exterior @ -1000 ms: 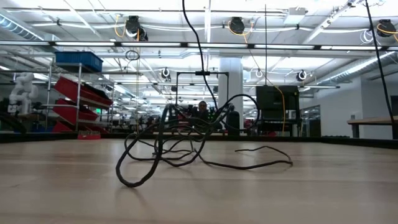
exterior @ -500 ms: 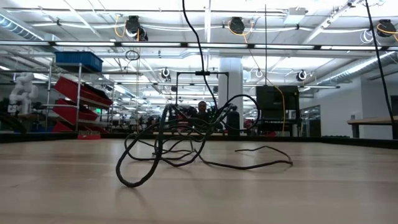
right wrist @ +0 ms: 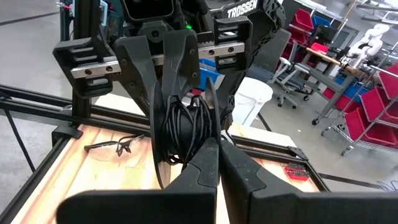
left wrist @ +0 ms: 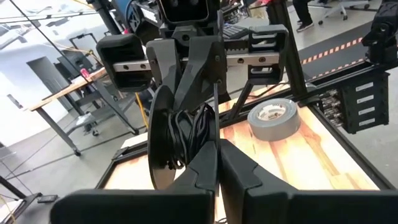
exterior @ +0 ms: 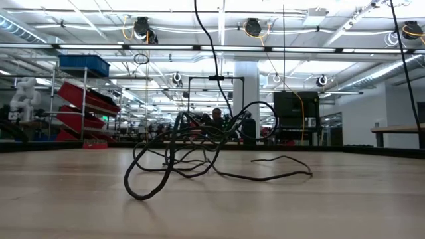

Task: Coil cords
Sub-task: Coil the black wire on the spool

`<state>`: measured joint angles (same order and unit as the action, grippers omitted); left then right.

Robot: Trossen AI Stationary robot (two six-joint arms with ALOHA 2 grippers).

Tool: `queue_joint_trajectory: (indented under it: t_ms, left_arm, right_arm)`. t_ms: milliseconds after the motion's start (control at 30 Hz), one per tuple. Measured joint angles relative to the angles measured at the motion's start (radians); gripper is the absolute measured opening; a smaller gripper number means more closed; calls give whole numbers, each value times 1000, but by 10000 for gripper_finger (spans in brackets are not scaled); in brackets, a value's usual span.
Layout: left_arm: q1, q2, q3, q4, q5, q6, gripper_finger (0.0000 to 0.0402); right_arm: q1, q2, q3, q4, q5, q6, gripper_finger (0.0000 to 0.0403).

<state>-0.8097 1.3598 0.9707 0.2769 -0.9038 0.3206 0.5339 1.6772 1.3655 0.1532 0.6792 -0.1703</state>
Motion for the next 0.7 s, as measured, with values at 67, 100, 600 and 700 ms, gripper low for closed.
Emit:
queue_joint_trajectory:
  t_ms: [67,100,600,700]
  left_arm:
    - [0,0,0,-1,-1,1,8]
    - [0,0,0,0,-1,3,8]
    - [-63,-22,0,2,-6,87,4]
    - [-85,-40,0,3,-5,86,4]
  right_arm:
    - [0,0,0,0,-4,0,0]
    - [0,0,0,0,-4,-3,0]
    - [84,-163,0,-281,-4,154,71]
    - [109,-169,0,-365,-16,239,80]
